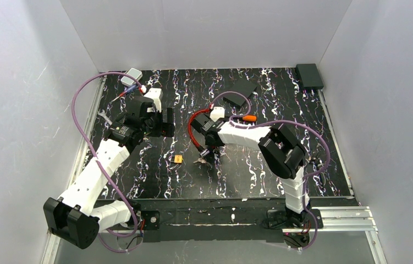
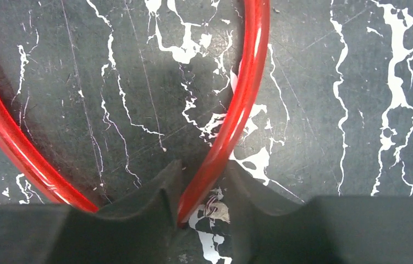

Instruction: Unlock with the key

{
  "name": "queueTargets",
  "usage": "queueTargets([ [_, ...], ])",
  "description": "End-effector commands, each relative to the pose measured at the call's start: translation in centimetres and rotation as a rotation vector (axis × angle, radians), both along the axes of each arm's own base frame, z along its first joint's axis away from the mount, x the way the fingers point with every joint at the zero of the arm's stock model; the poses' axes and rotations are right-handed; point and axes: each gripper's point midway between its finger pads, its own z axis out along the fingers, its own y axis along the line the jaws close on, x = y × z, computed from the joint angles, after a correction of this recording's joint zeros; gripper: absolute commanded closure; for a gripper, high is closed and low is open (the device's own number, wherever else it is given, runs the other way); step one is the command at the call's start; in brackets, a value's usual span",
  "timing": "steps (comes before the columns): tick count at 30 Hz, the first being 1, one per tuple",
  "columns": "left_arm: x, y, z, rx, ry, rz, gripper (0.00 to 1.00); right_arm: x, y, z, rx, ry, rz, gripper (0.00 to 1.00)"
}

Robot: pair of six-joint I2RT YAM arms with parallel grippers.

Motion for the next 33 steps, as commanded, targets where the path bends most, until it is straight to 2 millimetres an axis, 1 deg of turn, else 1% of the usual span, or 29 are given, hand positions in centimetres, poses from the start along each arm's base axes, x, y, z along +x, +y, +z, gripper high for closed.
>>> queueTargets([
  [1, -0.1, -0.1, 0.6, 0.008, -0.014, -0.003, 0.15, 2.2, 1.6, 0.2, 0.020, -0.039, 0.071, 0.69],
  [5, 0.0, 0.1, 0.4, 0.024, -0.012, 0.001, 0.15, 3.0, 3.0, 0.4, 0.001, -0.052, 0.191, 0.83],
  [8, 0.1, 0.1, 0.3, 0.030, -0.011, 0.003, 0.15, 3.7, 3.3, 0.6, -0.038, -0.065, 0.256, 0.94],
  [12, 0.2, 0.2, 0.1, 0.037, -0.004, 0.004, 0.15, 4.4, 3.5, 1.2, -0.082, -0.090, 0.315, 0.95],
  [14, 0.2, 0.1, -0.1, 0.040, 0.003, 0.004, 0.15, 4.8, 4.1, 1.6, -0.074, -0.105, 0.333, 0.95],
  [18, 0.3, 0.2, -0.2, 0.045, 0.006, 0.007, 0.15, 5.6, 6.6, 2.9, -0.012, -0.134, 0.409, 0.95],
  [23, 0.4, 0.4, -0.6, 0.061, 0.015, 0.014, 0.15, 5.8, 9.2, 3.4, 0.031, -0.118, 0.508, 0.91],
  [25, 0.4, 0.5, -0.7, 0.069, 0.015, 0.017, 0.15, 5.9, 10.0, 3.5, 0.046, -0.120, 0.543, 0.87],
  [27, 0.5, 0.8, -0.7, 0.078, 0.013, 0.025, 0.15, 6.3, 10.6, 3.6, 0.045, -0.125, 0.571, 0.79],
  [28, 0.5, 0.8, -0.7, 0.083, 0.013, 0.027, 0.15, 6.6, 11.0, 3.9, 0.044, -0.135, 0.581, 0.74],
  [30, 0.5, 1.0, -0.8, 0.092, 0.012, 0.033, 0.15, 7.2, 11.6, 4.5, 0.037, -0.148, 0.598, 0.53],
  [33, 0.5, 1.2, -0.9, 0.103, 0.014, 0.038, 0.15, 7.7, 12.4, 5.4, 0.040, -0.162, 0.622, 0.38],
])
